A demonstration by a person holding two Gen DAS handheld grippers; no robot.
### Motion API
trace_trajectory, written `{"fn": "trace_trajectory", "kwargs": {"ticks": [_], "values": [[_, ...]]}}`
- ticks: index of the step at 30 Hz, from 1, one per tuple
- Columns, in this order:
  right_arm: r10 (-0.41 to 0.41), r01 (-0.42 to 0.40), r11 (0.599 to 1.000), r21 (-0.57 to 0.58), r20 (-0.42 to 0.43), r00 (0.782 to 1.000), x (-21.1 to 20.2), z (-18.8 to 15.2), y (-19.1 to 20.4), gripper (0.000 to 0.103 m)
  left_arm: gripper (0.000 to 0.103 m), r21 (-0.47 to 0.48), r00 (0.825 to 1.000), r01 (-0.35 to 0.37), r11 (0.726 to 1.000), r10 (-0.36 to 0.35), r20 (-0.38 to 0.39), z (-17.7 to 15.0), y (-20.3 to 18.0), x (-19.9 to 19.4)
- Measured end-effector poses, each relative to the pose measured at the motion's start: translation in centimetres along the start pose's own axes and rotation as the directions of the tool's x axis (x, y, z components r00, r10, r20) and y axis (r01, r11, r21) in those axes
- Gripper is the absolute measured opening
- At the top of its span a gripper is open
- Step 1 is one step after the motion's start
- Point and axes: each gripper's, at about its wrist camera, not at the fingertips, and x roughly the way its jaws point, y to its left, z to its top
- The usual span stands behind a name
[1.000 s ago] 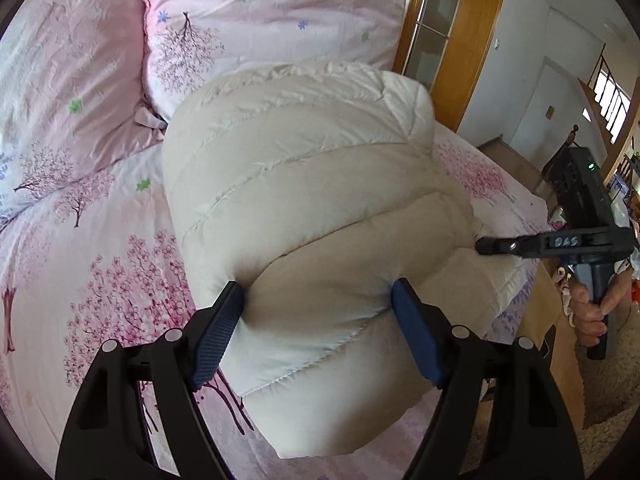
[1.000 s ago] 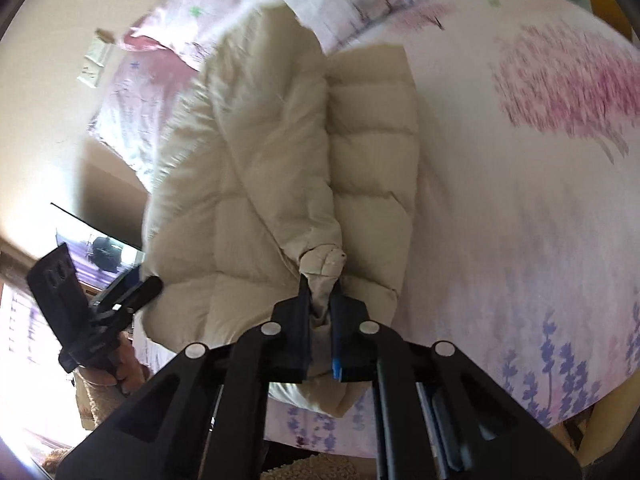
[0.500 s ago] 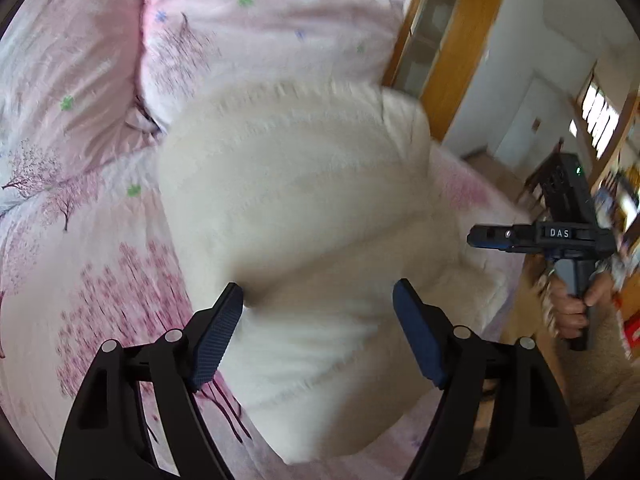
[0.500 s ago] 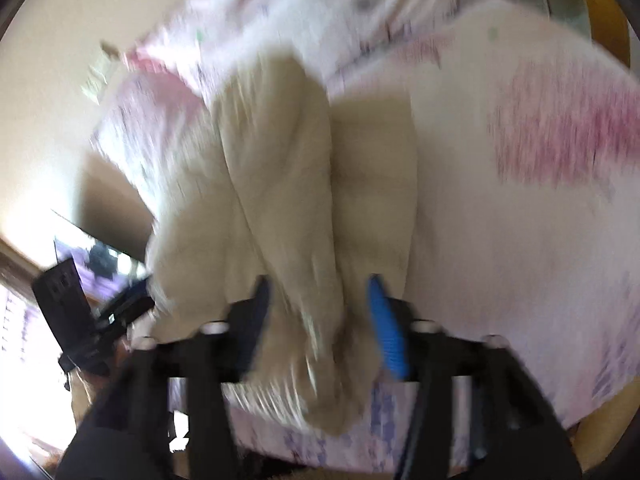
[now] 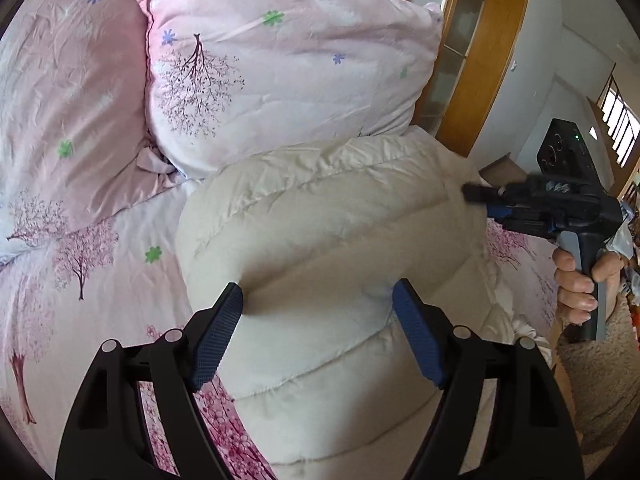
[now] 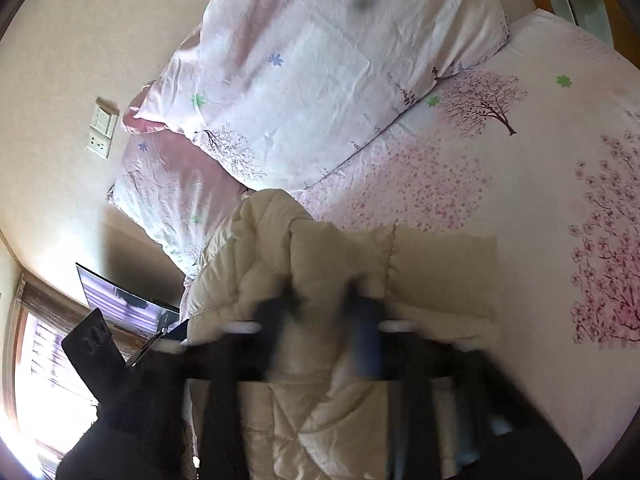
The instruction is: Fold large clothes
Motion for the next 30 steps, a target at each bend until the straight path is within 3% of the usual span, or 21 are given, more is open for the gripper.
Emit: {"fn": "trace_trajectory", "kwargs": {"ticks": [3,6,13,20,30], "values": [[-0.037,0.039,0.999,-0.020,0.072,0.997,-1.6,-0.5,-0.1,0.009,0.092,-0.010,1.000,-0.013,1.000,0.013,0.000,0.3,0.1,0.1],[-0.117,0.117,0.993,0.008,0.096,0.988,-2.4,-1.1,-1.2,0.008,0.094,-0.027,1.000,0.002,1.000,-0.002,0.008,0.4,0.5,0.3],[-0.215,0.212,0.970,0.116,0.011,0.977,-0.9,-1.4,-5.4,0.008,0.094,-0.042,0.998,0.033,0.999,-0.035,-0.048,0.3,0.2,2.4],[-0.287,0.293,0.951,0.095,-0.070,0.955,1.5,-1.5,-6.9,0.009,0.093,-0.006,0.995,0.010,1.000,-0.011,-0.095,-0.3,-0.6,4.6],[-0.273,0.290,0.948,0.132,-0.131,0.953,3.1,-1.2,-8.1,0.012,0.095,-0.016,0.990,0.015,1.000,-0.017,-0.140,-1.0,0.0,6.4]]}}
